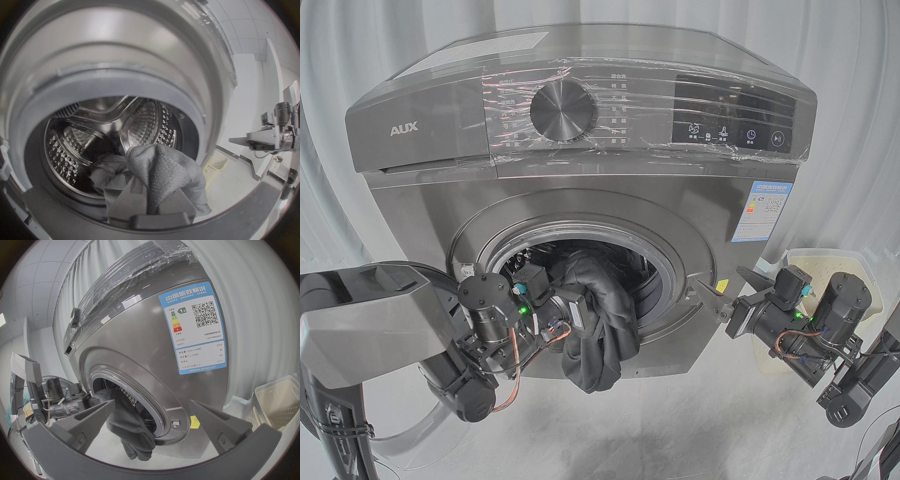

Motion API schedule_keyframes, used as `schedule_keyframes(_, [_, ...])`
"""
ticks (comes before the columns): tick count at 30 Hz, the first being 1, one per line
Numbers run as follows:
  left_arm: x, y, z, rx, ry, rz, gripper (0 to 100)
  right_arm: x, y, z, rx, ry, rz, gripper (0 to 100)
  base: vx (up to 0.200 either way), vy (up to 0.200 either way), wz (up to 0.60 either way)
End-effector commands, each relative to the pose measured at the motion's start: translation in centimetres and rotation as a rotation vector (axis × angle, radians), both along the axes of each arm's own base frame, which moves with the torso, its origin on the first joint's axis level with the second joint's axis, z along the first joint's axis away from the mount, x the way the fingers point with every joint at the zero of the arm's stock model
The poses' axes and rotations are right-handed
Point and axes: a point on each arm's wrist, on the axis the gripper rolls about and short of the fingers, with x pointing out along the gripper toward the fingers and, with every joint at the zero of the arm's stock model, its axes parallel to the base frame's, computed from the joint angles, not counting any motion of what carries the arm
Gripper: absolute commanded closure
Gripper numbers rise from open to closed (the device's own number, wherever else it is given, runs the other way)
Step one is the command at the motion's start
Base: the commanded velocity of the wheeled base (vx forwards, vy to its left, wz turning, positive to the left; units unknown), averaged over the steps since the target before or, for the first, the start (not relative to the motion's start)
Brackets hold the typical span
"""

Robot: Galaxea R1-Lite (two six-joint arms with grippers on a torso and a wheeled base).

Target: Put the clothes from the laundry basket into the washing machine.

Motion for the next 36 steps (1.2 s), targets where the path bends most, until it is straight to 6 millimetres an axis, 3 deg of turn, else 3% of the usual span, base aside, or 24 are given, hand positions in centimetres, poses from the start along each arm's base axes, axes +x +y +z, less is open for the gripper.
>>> schedule_keyframes(1, [4.4, -0.3, -3.0, -0.005, -0.001, 0.046, 100, 0.0, 0.1, -0.1, -0.002, 0.004, 0.004, 0, 0.0, 0.0, 0.0])
schedule_keyframes(10, [8.1, -1.9, -4.1, -0.022, -0.026, 0.061, 100, 0.0, 0.1, -0.1, -0.001, 0.002, 0.003, 0, 0.0, 0.0, 0.0])
schedule_keyframes(23, [11.6, -4.3, -5.8, -0.019, 0.0, 0.072, 100, 0.0, 0.1, -0.1, -0.003, 0.001, 0.006, 0, 0.0, 0.0, 0.0])
schedule_keyframes(25, [13.0, -4.6, -6.2, -0.039, 0.008, 0.081, 100, 0.0, 0.1, -0.1, -0.004, 0.003, 0.007, 0, 0.0, 0.0, 0.0])
schedule_keyframes(30, [15.6, -5.0, -5.9, -0.078, -0.021, 0.165, 100, 0.1, 0.1, -0.1, -0.004, 0.003, 0.007, 0, 0.0, 0.0, 0.0])
schedule_keyframes(36, [17.3, -5.2, -4.9, -0.093, -0.045, 0.213, 100, 0.2, 0.0, -0.2, -0.005, 0.004, 0.006, 0, 0.0, 0.0, 0.0])
